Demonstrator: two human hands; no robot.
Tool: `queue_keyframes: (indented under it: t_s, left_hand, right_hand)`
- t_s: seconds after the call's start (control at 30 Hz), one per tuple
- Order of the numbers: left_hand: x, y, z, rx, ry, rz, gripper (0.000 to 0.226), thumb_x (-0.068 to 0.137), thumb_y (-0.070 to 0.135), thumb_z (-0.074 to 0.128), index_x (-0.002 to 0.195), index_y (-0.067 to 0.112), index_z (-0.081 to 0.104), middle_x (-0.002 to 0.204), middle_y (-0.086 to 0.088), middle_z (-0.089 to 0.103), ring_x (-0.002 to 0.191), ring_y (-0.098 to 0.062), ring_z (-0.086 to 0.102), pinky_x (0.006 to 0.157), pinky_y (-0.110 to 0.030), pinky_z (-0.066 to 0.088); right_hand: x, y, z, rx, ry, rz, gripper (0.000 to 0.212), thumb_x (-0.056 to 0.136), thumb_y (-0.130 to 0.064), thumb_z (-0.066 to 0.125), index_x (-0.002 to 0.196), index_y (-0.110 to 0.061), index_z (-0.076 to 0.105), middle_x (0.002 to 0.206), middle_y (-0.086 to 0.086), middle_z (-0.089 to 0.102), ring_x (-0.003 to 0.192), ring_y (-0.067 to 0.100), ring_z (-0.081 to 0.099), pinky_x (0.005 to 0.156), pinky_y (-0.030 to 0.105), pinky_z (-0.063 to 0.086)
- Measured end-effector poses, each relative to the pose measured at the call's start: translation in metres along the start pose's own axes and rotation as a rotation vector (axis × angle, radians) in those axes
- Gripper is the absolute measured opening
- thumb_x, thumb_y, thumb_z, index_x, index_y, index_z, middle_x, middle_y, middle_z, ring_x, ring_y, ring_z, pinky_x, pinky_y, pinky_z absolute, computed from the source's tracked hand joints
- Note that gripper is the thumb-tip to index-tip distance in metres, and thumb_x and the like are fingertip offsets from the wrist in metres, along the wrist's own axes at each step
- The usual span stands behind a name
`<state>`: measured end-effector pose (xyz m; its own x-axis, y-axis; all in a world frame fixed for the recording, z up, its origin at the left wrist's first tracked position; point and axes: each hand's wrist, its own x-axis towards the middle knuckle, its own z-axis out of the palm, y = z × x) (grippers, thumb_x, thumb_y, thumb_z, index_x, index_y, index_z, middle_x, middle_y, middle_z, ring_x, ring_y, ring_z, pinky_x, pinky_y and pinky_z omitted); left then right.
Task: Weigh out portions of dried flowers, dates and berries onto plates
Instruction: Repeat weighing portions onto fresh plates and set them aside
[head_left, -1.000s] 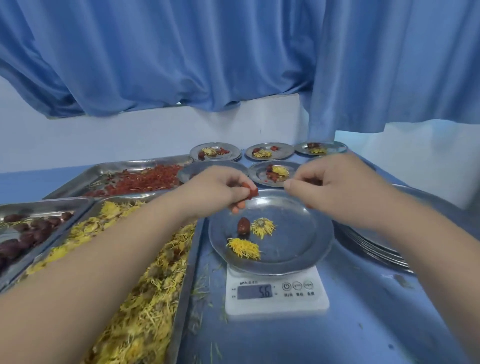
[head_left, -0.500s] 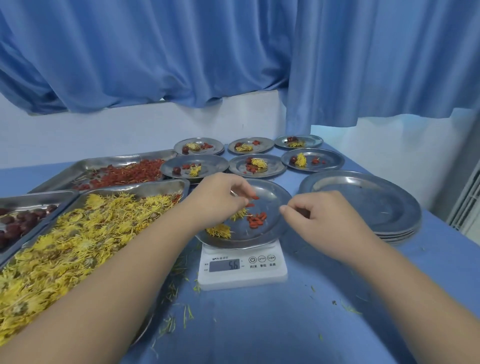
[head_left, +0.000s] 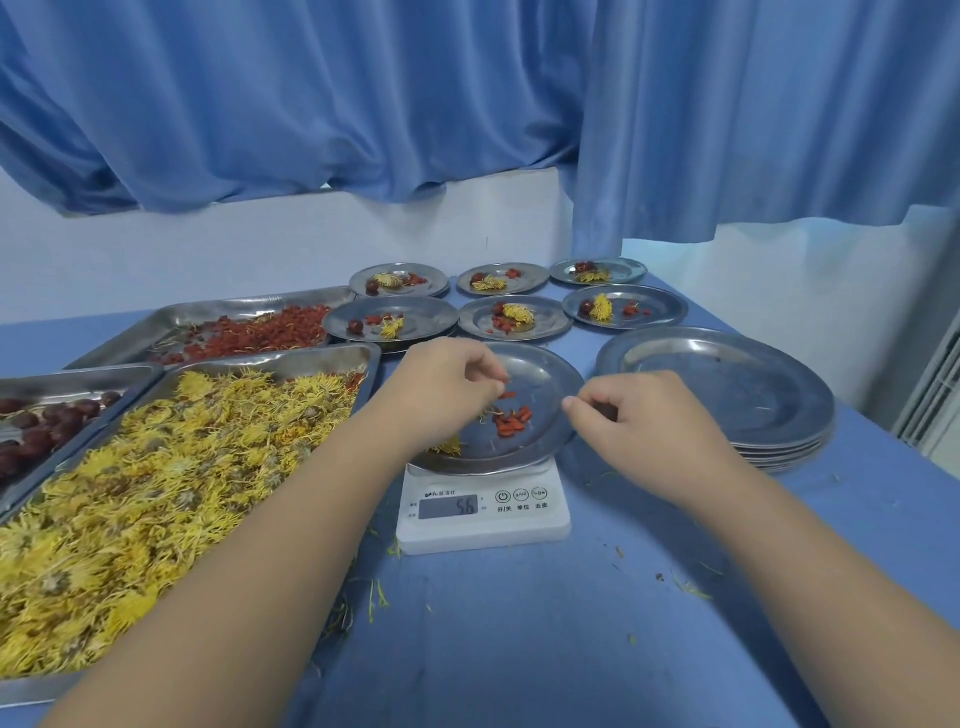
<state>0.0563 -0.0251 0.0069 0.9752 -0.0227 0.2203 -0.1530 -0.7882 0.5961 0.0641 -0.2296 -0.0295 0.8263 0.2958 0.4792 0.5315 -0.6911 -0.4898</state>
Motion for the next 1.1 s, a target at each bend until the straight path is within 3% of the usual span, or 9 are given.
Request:
queue_keyframes:
  t_s: [0.13, 0.23, 0.4, 0.53, 0.67, 0.83, 1.0, 1.1]
  left_hand:
    - [-0.004, -0.002, -0.003, -0.096, 0.003, -0.037, 0.024, 0.090, 0.008, 0.062, 0.099, 0.030, 0.068, 0.089, 0.011, 0.070, 0.080, -0.004, 0.066, 0.062, -0.014, 0.047]
    - [-0.005, -0.001, -0.001, -0.134, -0.007, -0.040, 0.029, 0.092, 0.002, 0.055, 0.095, 0.027, 0.069, 0.088, 0.010, 0.070, 0.075, -0.006, 0.070, 0.061, -0.010, 0.049]
    - [-0.004, -0.002, 0.003, -0.127, -0.022, -0.073, 0.044, 0.087, -0.007, 0.046, 0.087, 0.032, 0.067, 0.087, 0.012, 0.069, 0.076, -0.004, 0.069, 0.069, -0.020, 0.050]
    - [-0.006, -0.003, 0.003, -0.204, 0.021, -0.037, 0.034, 0.094, 0.005, 0.052, 0.083, 0.034, 0.066, 0.088, 0.010, 0.071, 0.071, -0.007, 0.070, 0.072, -0.027, 0.056]
    - [-0.010, -0.005, 0.005, -0.167, 0.078, -0.016, 0.025, 0.088, 0.011, 0.062, 0.089, 0.035, 0.066, 0.082, 0.015, 0.071, 0.075, 0.002, 0.066, 0.068, -0.017, 0.050]
    - [-0.016, -0.005, 0.010, -0.126, 0.098, -0.023, 0.023, 0.083, 0.019, 0.073, 0.094, 0.037, 0.065, 0.089, 0.014, 0.065, 0.076, 0.003, 0.058, 0.059, -0.009, 0.038]
    - [-0.020, -0.004, 0.007, -0.186, 0.128, -0.033, 0.017, 0.091, 0.016, 0.063, 0.091, 0.033, 0.067, 0.081, 0.012, 0.069, 0.075, -0.004, 0.065, 0.056, -0.006, 0.043]
    - [-0.022, -0.004, 0.007, -0.253, 0.096, -0.062, 0.023, 0.096, 0.013, 0.054, 0.093, 0.032, 0.066, 0.089, 0.011, 0.072, 0.074, -0.007, 0.069, 0.056, -0.008, 0.046]
  right_hand:
    - [0.001, 0.002, 0.003, -0.022, -0.011, 0.006, 0.036, 0.090, -0.039, 0.055, 0.058, -0.022, 0.057, 0.049, -0.006, 0.052, 0.051, 0.010, 0.049, 0.048, 0.026, 0.039]
    - [0.001, 0.002, 0.004, -0.030, -0.019, 0.006, 0.035, 0.090, -0.039, 0.055, 0.059, -0.022, 0.058, 0.049, -0.010, 0.053, 0.051, 0.008, 0.049, 0.046, 0.024, 0.036]
    - [0.001, 0.001, 0.002, -0.024, -0.024, 0.006, 0.036, 0.090, -0.039, 0.054, 0.059, -0.022, 0.057, 0.047, -0.007, 0.050, 0.047, 0.009, 0.046, 0.049, 0.027, 0.040]
    - [0.000, 0.001, 0.000, 0.001, -0.005, 0.010, 0.038, 0.090, -0.038, 0.054, 0.056, -0.020, 0.054, 0.048, -0.008, 0.049, 0.049, 0.010, 0.045, 0.050, 0.029, 0.042]
    - [0.000, 0.000, 0.000, 0.013, -0.002, 0.015, 0.038, 0.090, -0.038, 0.054, 0.055, -0.022, 0.053, 0.047, -0.009, 0.048, 0.049, 0.008, 0.045, 0.050, 0.029, 0.040]
    - [-0.001, -0.002, 0.000, 0.020, 0.008, 0.008, 0.037, 0.090, -0.038, 0.054, 0.058, -0.018, 0.057, 0.048, -0.005, 0.049, 0.048, 0.010, 0.044, 0.052, 0.031, 0.044]
    - [-0.001, -0.002, -0.001, 0.027, 0.022, 0.008, 0.042, 0.089, -0.037, 0.054, 0.050, -0.024, 0.046, 0.046, -0.010, 0.047, 0.049, 0.009, 0.044, 0.048, 0.026, 0.036]
    - [-0.001, -0.002, -0.001, 0.023, 0.029, 0.003, 0.040, 0.089, -0.037, 0.054, 0.052, -0.023, 0.049, 0.046, -0.008, 0.046, 0.050, 0.009, 0.045, 0.049, 0.027, 0.038]
